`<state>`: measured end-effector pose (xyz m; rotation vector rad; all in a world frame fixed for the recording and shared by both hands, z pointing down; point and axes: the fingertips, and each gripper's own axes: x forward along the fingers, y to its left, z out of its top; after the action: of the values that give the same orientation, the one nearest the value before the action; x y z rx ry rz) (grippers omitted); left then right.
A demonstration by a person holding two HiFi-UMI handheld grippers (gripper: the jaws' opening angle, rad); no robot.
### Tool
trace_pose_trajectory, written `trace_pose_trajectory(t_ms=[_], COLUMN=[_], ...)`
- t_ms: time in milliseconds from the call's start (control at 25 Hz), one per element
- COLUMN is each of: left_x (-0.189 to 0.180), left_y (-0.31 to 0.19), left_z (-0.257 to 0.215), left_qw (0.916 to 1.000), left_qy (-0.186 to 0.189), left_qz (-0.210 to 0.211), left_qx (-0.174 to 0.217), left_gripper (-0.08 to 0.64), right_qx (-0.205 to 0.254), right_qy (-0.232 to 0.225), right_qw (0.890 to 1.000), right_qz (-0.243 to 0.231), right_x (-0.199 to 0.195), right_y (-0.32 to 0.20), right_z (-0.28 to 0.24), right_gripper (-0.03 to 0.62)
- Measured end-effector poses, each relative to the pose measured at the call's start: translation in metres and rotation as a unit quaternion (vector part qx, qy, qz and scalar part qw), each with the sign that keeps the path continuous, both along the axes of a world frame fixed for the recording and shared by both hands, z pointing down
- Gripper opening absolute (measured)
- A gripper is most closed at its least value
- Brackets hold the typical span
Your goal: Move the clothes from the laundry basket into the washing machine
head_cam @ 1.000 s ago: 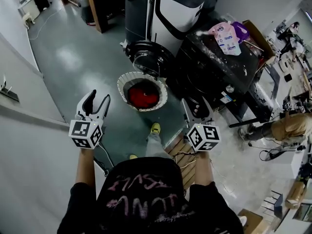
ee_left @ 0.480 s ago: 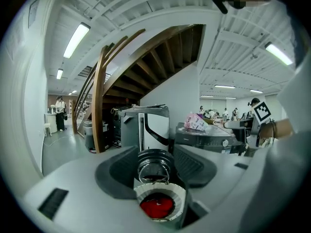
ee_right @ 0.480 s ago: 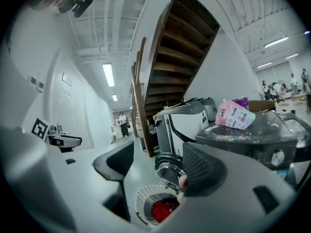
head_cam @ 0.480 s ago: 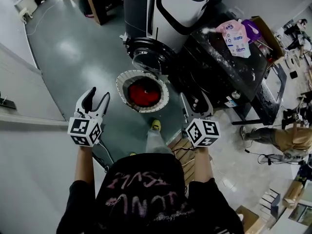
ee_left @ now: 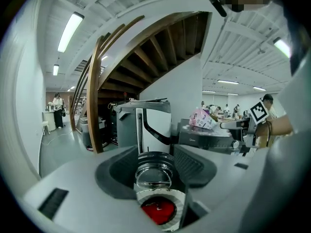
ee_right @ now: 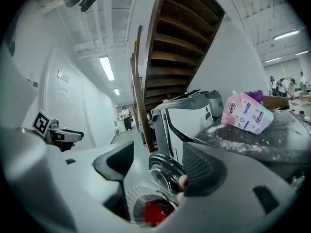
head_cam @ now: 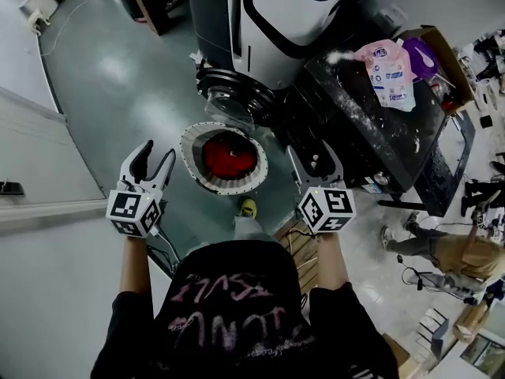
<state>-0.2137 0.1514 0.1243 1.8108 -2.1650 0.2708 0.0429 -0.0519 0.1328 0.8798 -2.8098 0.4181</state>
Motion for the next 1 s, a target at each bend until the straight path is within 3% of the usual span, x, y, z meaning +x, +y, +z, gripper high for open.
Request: trace_pose_trajectory(t_ms=[240, 520, 1000], left_x=[-0.004, -0.019, -0.062], left_y=[-0.039, -0.057, -0.079], left_z=[0.006, 0.011, 0.031], left_qw=[0.9998, 0.9993, 0.9938], left_qy=[0.001, -0.001, 0.004], left_qz=[0.001, 0.018, 0.098], left_qx=[-0.017, -0.034, -0.052], left_gripper=[0.230, 0.230, 0.230], right_qx=[-0.013, -0.027, -0.028], right_qy=[0.006, 0.011, 0.030], right_qw=[1.000, 0.999, 0.999], right_qz=[-0.018, -0.023, 0.002], right_x=[-0.015, -0.032, -0.070], right_y=[-0.041, -0.054, -0.035], right_z=[0.010, 0.018, 0.031], right_gripper=[0.316, 0.316, 0.316])
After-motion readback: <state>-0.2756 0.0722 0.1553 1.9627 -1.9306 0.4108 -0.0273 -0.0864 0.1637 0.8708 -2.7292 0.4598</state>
